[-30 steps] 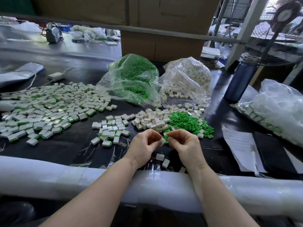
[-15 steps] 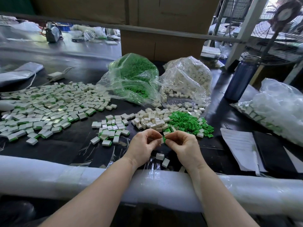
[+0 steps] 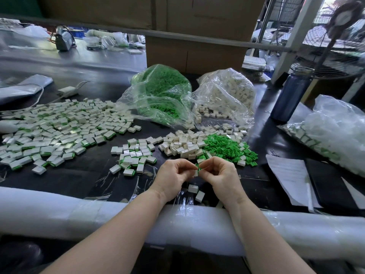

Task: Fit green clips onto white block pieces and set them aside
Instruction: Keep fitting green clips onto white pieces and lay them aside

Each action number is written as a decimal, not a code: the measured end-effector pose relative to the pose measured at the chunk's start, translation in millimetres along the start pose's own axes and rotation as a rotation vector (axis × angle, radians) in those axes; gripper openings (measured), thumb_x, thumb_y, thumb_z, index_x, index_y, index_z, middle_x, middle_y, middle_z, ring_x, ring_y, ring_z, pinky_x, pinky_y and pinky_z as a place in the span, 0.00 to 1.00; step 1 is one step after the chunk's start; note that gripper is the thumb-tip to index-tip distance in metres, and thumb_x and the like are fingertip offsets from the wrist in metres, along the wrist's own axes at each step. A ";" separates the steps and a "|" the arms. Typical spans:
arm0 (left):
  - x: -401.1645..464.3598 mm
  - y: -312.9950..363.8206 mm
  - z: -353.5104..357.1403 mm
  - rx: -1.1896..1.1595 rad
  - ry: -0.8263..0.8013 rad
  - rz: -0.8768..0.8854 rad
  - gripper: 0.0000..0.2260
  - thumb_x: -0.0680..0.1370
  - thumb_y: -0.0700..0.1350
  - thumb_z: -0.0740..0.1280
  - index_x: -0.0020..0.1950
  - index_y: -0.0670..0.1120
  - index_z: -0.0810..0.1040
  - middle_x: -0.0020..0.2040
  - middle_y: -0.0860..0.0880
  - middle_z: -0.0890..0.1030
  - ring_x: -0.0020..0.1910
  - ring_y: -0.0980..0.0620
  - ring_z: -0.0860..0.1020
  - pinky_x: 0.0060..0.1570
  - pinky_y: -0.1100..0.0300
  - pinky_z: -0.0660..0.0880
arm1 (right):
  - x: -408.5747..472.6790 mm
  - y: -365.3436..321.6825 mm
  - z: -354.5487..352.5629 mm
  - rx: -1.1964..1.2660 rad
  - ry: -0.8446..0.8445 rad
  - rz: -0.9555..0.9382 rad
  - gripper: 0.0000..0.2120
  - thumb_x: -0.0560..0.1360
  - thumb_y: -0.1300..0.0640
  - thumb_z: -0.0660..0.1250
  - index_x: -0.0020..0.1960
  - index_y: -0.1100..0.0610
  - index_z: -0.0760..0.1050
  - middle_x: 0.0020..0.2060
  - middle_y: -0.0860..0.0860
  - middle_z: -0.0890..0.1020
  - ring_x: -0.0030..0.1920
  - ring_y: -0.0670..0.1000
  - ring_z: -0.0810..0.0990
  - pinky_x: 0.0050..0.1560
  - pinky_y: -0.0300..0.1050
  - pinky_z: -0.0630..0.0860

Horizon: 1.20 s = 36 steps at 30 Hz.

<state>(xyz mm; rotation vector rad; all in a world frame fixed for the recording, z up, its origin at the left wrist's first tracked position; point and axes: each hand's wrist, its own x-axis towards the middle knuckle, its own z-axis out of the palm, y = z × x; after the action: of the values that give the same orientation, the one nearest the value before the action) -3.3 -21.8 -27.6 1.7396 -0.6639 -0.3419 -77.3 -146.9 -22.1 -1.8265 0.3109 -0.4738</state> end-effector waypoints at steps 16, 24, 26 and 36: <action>-3.8 7.9 -1.6 0.036 -0.048 0.015 0.07 0.74 0.33 0.68 0.41 0.45 0.81 0.36 0.53 0.79 0.37 0.59 0.77 0.48 0.66 0.75 | 0.2 0.5 -2.0 0.029 -0.043 0.064 0.10 0.67 0.72 0.71 0.36 0.59 0.77 0.32 0.54 0.79 0.34 0.48 0.77 0.38 0.40 0.76; -3.8 7.7 -0.5 0.046 -0.049 0.032 0.09 0.74 0.33 0.68 0.40 0.47 0.80 0.36 0.53 0.79 0.37 0.60 0.76 0.45 0.70 0.74 | 1.0 0.2 -2.7 0.045 -0.053 0.074 0.11 0.66 0.73 0.71 0.35 0.58 0.77 0.31 0.53 0.79 0.32 0.47 0.76 0.36 0.37 0.75; -3.9 8.1 -0.2 0.052 -0.048 0.040 0.08 0.73 0.32 0.68 0.41 0.45 0.80 0.36 0.53 0.78 0.37 0.61 0.76 0.44 0.72 0.73 | 1.1 0.8 -3.0 0.054 -0.056 0.077 0.11 0.66 0.73 0.71 0.35 0.58 0.77 0.31 0.53 0.79 0.32 0.46 0.76 0.35 0.37 0.75; -1.8 4.9 0.4 -0.010 0.002 0.045 0.09 0.74 0.33 0.68 0.41 0.46 0.81 0.37 0.51 0.80 0.37 0.59 0.77 0.43 0.70 0.74 | 2.4 1.2 -1.5 0.064 0.017 0.058 0.11 0.67 0.72 0.71 0.36 0.57 0.77 0.31 0.51 0.80 0.32 0.43 0.78 0.36 0.34 0.75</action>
<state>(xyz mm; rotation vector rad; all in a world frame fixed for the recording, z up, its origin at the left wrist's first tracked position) -6.2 -21.9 -23.2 1.7127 -0.6985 -0.3118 -75.9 -149.6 -22.4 -1.7473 0.3558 -0.4540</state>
